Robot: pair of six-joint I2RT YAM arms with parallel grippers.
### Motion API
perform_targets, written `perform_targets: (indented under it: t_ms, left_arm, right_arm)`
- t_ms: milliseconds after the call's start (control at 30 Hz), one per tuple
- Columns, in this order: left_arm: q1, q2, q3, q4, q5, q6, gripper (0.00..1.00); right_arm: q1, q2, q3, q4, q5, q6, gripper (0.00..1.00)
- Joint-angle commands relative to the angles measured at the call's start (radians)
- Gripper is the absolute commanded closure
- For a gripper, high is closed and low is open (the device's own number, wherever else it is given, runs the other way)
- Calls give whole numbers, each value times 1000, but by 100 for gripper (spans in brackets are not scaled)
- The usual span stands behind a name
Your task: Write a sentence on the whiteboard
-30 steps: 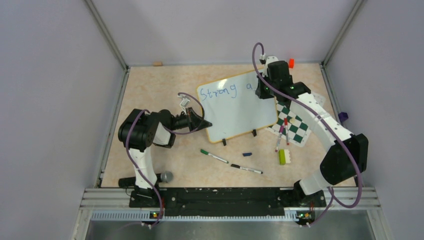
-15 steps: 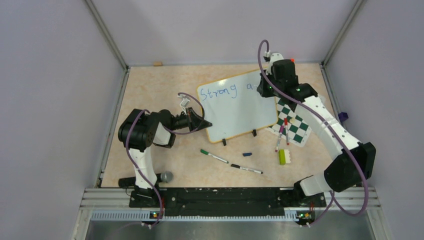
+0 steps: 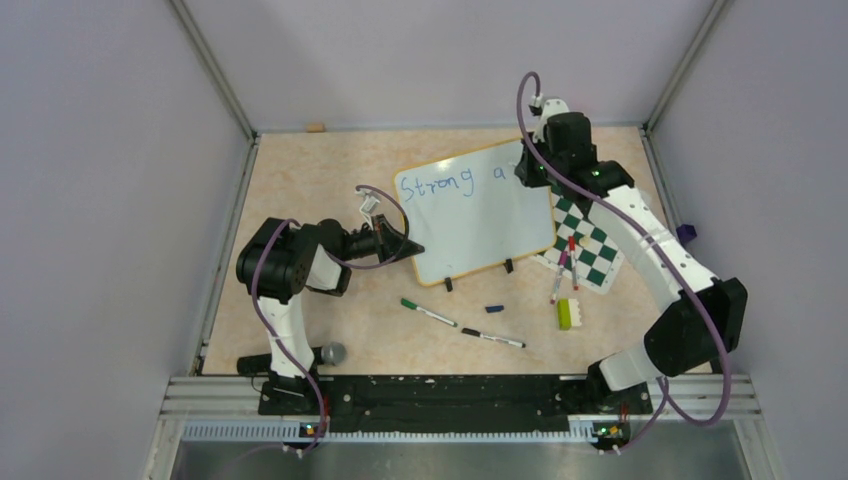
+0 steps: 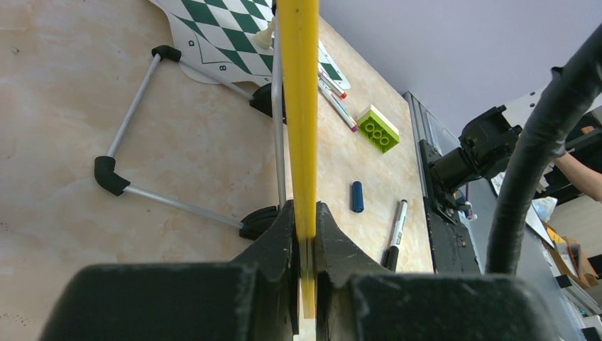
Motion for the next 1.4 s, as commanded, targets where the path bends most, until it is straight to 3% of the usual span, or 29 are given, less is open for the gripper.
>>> perform_targets:
  t_ms: [0, 633, 1367]
  left_arm:
    - [-20, -1, 3, 92, 99, 59, 100]
    - [-20, 4, 5, 93, 100, 59, 100]
    - [-20, 5, 7, 92, 99, 59, 100]
  right_arm:
    - [-13, 26, 53, 33, 4, 11, 100]
    - [-49, 85, 52, 41, 78, 34, 100]
    - [-50, 43, 103, 56, -27, 42, 100]
